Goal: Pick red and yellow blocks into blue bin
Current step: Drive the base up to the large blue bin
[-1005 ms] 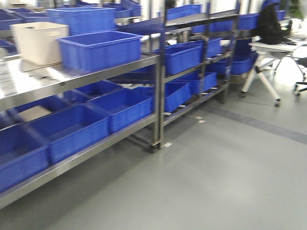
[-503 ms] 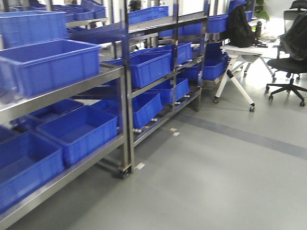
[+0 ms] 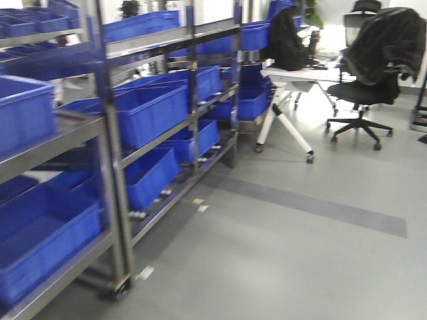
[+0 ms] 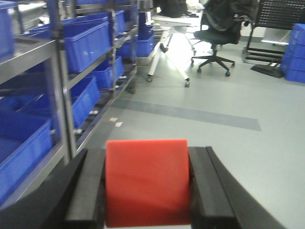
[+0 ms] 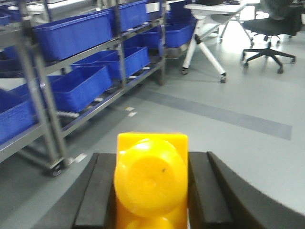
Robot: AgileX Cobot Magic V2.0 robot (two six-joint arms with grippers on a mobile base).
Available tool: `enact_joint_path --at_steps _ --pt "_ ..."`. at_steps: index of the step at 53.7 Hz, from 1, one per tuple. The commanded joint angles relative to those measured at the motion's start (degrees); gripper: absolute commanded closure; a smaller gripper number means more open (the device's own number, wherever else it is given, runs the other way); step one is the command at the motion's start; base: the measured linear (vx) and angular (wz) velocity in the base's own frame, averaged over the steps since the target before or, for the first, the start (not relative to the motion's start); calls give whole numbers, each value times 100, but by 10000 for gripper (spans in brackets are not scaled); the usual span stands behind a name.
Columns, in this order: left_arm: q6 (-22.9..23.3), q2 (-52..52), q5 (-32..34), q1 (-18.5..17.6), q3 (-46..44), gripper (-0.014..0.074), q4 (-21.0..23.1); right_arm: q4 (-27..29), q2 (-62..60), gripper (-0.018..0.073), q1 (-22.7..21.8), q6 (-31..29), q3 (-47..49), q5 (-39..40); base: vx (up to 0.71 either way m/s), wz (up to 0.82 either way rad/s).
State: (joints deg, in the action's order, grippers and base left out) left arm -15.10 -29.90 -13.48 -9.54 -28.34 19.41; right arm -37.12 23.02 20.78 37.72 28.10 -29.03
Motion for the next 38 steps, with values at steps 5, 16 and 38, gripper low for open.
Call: enact_joint_path --at_steps 5,16,38 --pt "15 -41 437 -13 -171 596 84 -209 22 569 -15 -11 170 364 64 -31" --pt "15 -41 437 -13 -171 596 84 -209 22 569 -15 -11 170 364 63 -17" --pt "15 -52 439 -13 -171 596 84 -215 22 569 -15 -11 170 359 59 51"
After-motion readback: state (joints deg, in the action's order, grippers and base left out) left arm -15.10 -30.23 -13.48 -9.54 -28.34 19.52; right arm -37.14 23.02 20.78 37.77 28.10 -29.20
